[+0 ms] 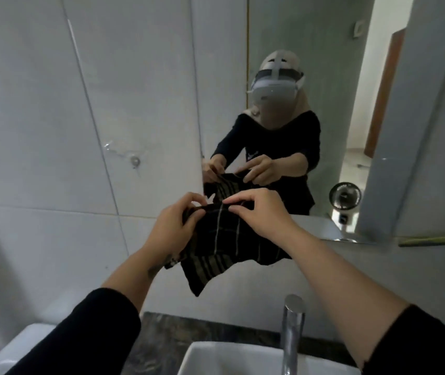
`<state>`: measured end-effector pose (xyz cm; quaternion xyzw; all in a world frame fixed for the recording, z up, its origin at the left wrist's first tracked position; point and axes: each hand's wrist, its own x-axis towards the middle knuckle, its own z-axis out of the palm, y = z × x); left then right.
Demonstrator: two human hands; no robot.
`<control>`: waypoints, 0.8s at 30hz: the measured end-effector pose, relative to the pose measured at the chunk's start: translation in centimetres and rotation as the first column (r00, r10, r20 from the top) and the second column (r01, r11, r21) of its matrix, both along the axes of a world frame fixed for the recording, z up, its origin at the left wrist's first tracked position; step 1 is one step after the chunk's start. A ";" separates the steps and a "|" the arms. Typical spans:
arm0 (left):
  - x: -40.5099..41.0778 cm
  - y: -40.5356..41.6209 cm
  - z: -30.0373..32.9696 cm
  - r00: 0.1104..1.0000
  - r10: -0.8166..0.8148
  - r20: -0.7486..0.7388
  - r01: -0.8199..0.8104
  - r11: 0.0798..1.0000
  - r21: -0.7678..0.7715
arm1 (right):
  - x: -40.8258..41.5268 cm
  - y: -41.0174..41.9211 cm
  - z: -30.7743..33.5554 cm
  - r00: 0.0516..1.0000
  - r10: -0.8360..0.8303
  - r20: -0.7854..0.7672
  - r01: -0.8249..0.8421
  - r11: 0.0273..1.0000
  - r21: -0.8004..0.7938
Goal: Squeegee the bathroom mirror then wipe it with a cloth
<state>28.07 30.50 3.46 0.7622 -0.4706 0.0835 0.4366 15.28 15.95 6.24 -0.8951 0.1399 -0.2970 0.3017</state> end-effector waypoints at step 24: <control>15.1 2.2 0.3 0.788 0.615 0.022 -0.614 0.788 -0.050 | 21.2 7.6 0.5 0.998 -0.063 -0.017 0.057 0.966 -0.253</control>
